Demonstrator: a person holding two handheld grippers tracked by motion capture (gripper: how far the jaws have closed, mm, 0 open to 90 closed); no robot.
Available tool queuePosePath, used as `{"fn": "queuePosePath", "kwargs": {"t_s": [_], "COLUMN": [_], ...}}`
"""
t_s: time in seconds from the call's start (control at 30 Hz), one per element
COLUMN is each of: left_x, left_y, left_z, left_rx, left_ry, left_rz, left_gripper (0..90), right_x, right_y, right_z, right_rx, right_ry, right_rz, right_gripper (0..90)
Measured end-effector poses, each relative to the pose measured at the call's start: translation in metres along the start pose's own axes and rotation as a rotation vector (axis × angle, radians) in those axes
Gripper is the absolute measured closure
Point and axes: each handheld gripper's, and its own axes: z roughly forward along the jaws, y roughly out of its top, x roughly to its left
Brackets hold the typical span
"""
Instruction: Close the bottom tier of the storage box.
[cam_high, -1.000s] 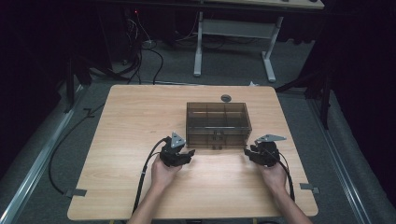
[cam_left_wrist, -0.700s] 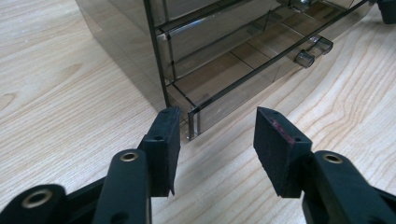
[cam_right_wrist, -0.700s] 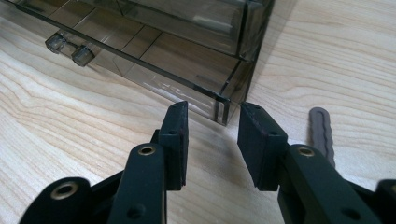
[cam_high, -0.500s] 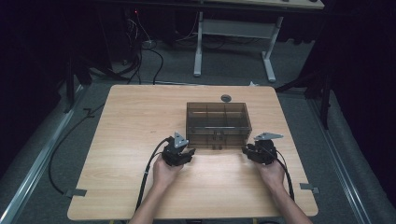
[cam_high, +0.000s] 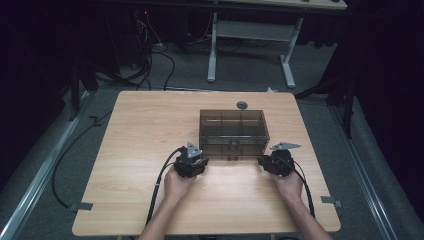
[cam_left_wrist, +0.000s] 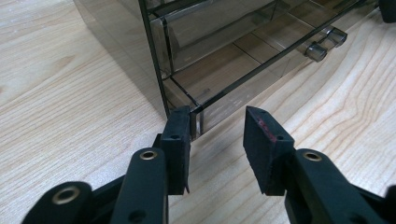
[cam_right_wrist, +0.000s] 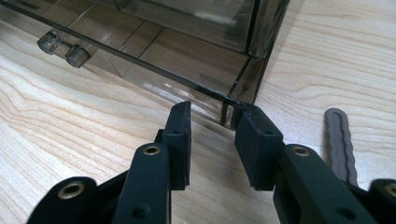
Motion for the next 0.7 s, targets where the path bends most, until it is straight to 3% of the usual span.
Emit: {"fn": "queuePosePath", "kwargs": {"t_s": [0.7], "left_x": [0.0030], "left_y": [0.0017], "left_z": [-0.0012], "left_rx": [0.012], "left_ry": [0.014], "left_rz": [-0.021], "left_gripper": [74.5], "right_x": [0.0012], "right_y": [-0.0029], "right_z": [-0.0027], "right_rx": [-0.011], "right_ry": [-0.014], "right_rz": [-0.011], "right_gripper": [69.6]}}
